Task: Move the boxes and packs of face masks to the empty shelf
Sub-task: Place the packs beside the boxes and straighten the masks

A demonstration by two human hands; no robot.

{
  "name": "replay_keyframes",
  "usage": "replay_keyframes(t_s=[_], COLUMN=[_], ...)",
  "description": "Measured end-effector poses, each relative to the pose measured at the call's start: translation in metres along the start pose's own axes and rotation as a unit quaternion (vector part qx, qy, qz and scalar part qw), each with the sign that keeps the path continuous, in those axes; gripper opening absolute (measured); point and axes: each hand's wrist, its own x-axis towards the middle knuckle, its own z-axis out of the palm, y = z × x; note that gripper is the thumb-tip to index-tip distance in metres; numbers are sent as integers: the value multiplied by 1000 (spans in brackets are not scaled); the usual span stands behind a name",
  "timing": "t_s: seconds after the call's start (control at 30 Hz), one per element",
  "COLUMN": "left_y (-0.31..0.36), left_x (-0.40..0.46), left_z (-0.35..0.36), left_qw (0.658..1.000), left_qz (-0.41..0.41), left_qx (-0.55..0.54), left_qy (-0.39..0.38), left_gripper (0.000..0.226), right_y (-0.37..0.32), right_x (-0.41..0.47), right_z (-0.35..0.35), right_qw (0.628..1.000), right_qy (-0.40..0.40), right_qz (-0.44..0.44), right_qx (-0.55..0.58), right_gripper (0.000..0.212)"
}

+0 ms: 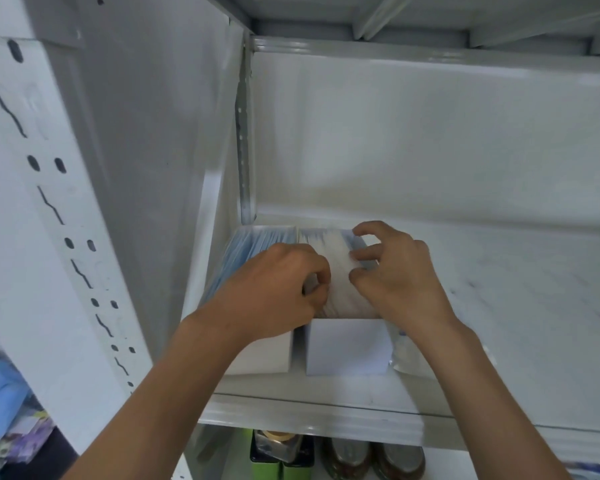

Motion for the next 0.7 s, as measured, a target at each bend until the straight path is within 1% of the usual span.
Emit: replay_keyframes(t_s=[0.07, 0.13, 0.2, 0.27, 0.3, 0.37, 0.5, 0.57, 0.63, 0.7], left_y=[0, 0, 1, 1, 0, 0, 3, 3, 4, 4], left_x=[-1, -1, -2, -2, -2, -3, -3, -3, -3, -4], left_z=[1, 2, 2, 2, 2, 0, -3, -5, -6, -6], left_qw=[1000, 1000, 1000, 1000, 1000, 1000, 999, 999, 998, 999], left_qz=[2, 1, 2, 5, 7, 8, 26, 23, 15, 3], left_qx=[-5, 0, 0, 1, 0, 1, 7, 18, 37, 35], left_qy=[1, 17, 30, 26, 18, 1, -28, -44, -43, -15], left_gripper=[14, 17, 22, 24, 23, 18, 21, 24, 30, 34], right_y=[-4, -9, -9, -5, -1, 5, 8, 8, 10, 11], right_x=[-1, -5, -11, -17, -20, -25, -32, -36, -39, -41], right_z=[-3, -6, -5, -2, 0, 2, 1, -2, -7, -10], right_qw=[999, 998, 1000, 996, 993, 990, 978, 973, 971, 973], right_qy=[45, 56, 10, -55, -73, -86, -133, -114, -86, -102], right_qz=[8, 8, -7, -40, -52, -72, -141, -171, -171, -140], right_qx=[20, 31, -3, -63, -77, -83, -76, -102, -143, -154], right_gripper=[51, 45, 38, 33, 33, 34, 41, 43, 51, 62])
